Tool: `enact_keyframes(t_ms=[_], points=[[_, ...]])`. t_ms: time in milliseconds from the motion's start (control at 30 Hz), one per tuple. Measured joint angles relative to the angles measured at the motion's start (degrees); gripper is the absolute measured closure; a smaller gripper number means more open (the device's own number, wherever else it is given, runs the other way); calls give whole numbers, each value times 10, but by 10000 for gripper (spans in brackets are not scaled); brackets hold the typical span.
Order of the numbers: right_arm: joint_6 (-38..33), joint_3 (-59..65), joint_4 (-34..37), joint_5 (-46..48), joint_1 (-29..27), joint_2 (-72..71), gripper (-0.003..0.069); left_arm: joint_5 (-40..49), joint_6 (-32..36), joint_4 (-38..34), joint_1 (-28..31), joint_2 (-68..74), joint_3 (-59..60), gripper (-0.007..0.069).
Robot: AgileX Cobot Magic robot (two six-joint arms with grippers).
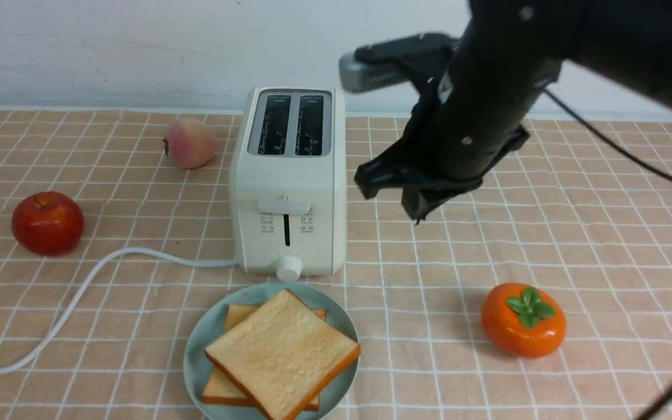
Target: Take toasted bread from bread machine on light coffee tablecloth place on plate.
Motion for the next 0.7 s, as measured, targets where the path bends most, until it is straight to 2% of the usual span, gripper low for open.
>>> enact_keyframes(t_ms=[200, 400, 533, 567, 700], points=[[25, 75, -30, -42, 0, -157, 678, -2, -2, -2, 0, 0, 0, 638], [99, 281, -123, -162, 0, -374, 676, -14, -2, -2, 0, 0, 0, 638], [136, 418, -156, -244, 0, -480, 676, -14, -2, -2, 0, 0, 0, 638], [159, 505, -168, -296, 0, -539, 675, -14, -2, -2, 0, 0, 0, 638], [191, 639, -203, -411, 0, -643, 673, -14, -2, -2, 0, 0, 0, 638]])
